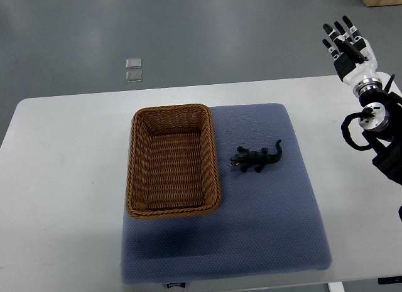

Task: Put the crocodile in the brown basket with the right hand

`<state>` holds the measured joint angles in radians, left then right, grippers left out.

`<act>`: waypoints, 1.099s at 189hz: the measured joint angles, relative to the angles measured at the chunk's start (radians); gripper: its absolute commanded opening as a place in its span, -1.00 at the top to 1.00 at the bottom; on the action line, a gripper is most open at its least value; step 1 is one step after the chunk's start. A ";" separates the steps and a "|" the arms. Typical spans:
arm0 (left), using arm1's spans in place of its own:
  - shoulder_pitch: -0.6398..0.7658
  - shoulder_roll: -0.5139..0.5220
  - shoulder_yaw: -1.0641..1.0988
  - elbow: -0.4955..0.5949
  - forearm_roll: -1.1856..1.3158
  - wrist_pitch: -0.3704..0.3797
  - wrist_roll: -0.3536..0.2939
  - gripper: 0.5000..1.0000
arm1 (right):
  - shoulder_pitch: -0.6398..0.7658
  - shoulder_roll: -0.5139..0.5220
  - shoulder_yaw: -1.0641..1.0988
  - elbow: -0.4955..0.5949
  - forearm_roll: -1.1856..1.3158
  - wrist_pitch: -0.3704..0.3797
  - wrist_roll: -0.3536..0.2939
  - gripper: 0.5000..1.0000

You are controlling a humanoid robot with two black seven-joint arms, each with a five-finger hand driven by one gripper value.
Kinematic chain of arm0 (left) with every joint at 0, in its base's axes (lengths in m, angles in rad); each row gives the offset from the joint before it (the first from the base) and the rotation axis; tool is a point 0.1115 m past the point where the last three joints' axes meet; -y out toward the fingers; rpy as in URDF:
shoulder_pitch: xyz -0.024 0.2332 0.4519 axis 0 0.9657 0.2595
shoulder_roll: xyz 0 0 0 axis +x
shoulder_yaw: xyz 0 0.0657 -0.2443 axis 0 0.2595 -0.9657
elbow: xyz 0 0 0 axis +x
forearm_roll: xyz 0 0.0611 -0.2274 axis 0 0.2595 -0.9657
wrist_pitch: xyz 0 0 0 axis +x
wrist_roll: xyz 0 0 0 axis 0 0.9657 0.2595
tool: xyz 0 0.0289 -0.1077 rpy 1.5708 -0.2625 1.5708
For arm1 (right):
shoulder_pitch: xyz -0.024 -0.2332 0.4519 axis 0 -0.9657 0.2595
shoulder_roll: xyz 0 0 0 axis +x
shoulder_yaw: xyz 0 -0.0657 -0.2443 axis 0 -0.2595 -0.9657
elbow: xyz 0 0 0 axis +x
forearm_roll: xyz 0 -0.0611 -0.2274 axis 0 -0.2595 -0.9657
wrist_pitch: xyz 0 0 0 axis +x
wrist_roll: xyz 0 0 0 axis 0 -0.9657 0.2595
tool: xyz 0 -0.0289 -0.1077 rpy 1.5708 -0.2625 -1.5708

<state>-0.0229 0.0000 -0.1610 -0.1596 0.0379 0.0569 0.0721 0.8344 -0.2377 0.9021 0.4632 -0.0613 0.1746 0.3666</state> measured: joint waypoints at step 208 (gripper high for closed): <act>0.012 0.000 -0.006 0.002 -0.003 0.000 0.005 -1.00 | -0.001 -0.022 0.000 0.010 0.000 0.008 0.000 -0.69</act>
<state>-0.0108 0.0000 -0.1672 -0.1579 0.0351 0.0566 0.0767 0.8337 -0.2594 0.9023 0.4733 -0.0613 0.1830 0.3662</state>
